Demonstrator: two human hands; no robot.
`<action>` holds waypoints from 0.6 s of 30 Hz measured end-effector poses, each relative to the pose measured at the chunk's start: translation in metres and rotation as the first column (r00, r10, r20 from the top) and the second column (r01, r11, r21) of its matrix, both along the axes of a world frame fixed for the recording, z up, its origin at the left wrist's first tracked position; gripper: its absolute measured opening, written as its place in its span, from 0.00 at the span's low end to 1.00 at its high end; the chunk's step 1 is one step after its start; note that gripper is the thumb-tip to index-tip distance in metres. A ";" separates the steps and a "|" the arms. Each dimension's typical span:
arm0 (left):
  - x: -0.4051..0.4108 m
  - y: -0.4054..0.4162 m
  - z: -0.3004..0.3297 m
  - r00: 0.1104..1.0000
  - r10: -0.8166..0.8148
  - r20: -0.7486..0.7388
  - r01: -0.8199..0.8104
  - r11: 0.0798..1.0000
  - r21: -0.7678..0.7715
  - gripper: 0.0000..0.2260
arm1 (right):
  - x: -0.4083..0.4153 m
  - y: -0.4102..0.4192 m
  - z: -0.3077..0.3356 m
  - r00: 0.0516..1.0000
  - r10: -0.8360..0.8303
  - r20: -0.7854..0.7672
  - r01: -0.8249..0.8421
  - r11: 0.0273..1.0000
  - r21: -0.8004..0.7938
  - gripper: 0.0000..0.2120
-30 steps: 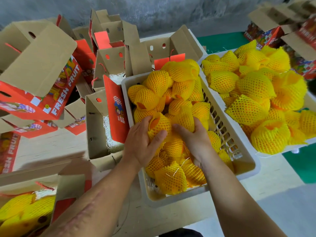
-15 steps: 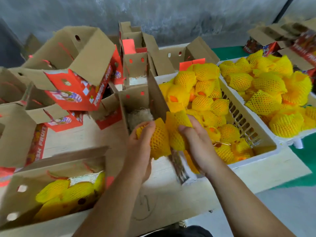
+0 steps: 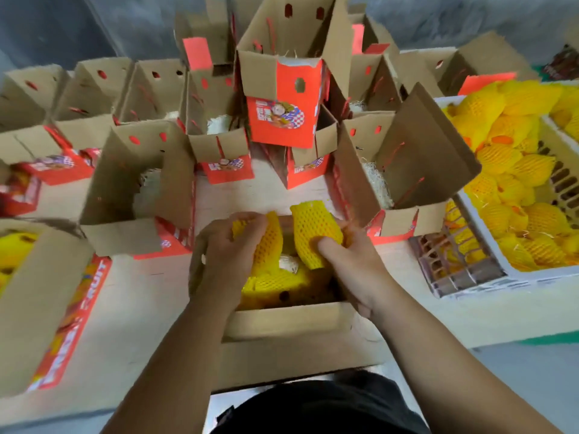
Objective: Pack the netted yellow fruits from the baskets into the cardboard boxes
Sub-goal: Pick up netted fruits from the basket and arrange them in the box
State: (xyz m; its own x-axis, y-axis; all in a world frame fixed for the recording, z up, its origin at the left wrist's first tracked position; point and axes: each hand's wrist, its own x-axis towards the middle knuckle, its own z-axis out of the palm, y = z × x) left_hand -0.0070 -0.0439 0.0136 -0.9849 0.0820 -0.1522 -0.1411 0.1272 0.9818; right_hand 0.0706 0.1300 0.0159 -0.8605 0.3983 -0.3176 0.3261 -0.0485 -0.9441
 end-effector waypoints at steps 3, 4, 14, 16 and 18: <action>-0.014 -0.042 -0.014 0.992 -0.006 -0.126 -0.014 0.987 -0.161 0.08 | -0.010 -0.009 -0.013 0.996 0.072 0.057 -0.083 0.974 0.210 0.20; -0.016 -0.050 -0.021 0.982 -0.056 -0.182 0.013 0.974 -0.228 0.07 | -0.014 -0.009 -0.019 0.985 0.148 0.094 -0.169 0.943 0.286 0.21; -0.012 -0.059 -0.061 0.900 -0.195 -0.390 0.011 0.904 -0.427 0.10 | -0.049 -0.028 -0.048 0.298 0.597 0.745 -0.955 0.192 0.227 0.33; -0.011 -0.057 -0.058 0.910 -0.195 -0.366 0.021 0.903 -0.429 0.11 | -0.055 -0.036 -0.053 0.238 0.576 0.782 -0.971 0.138 0.195 0.31; -0.010 -0.054 -0.057 0.920 -0.222 -0.323 0.050 0.884 -0.466 0.12 | -0.062 -0.040 -0.053 0.191 0.561 0.806 -0.981 0.080 0.177 0.30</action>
State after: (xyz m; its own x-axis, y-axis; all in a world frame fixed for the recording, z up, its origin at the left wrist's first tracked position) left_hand -0.0165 -0.0977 -0.0434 -0.9613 0.2283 0.1544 0.2580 0.5485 0.7954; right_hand 0.0086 0.0897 -0.0367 -0.5661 -0.1890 -0.8024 0.0769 0.9570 -0.2796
